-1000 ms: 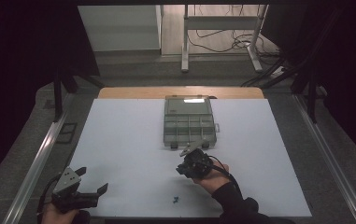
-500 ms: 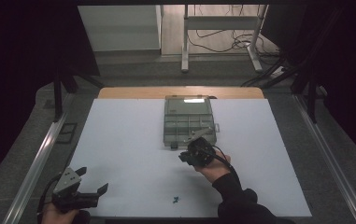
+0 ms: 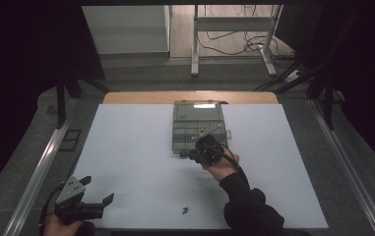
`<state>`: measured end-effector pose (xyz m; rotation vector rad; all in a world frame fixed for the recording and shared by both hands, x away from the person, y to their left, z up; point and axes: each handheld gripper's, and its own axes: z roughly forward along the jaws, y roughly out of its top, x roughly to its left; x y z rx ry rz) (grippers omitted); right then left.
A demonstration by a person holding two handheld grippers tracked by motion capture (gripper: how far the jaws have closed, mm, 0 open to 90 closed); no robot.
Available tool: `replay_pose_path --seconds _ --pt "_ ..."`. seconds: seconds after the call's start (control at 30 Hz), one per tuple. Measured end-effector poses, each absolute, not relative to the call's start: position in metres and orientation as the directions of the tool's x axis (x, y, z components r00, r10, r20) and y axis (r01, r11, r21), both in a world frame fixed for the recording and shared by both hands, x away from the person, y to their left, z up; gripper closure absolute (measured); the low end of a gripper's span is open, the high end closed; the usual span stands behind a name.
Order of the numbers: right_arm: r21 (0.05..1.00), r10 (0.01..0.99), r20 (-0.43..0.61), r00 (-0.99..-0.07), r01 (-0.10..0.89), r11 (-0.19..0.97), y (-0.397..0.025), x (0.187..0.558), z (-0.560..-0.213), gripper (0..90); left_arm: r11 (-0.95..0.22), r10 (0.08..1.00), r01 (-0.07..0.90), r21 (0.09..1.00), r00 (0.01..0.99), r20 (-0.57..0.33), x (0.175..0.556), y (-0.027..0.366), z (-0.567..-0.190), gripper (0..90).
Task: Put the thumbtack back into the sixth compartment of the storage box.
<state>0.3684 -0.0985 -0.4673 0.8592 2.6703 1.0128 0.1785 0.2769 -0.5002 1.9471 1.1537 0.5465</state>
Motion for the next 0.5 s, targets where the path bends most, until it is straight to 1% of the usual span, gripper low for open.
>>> replay_pose_path --seconds 0.5 --pt "0.645 0.626 0.030 -0.779 0.493 0.583 -0.094 0.402 -0.465 81.6 -0.273 0.869 0.528 0.804 0.494 -0.030 0.179 0.277 -0.500 2.2"
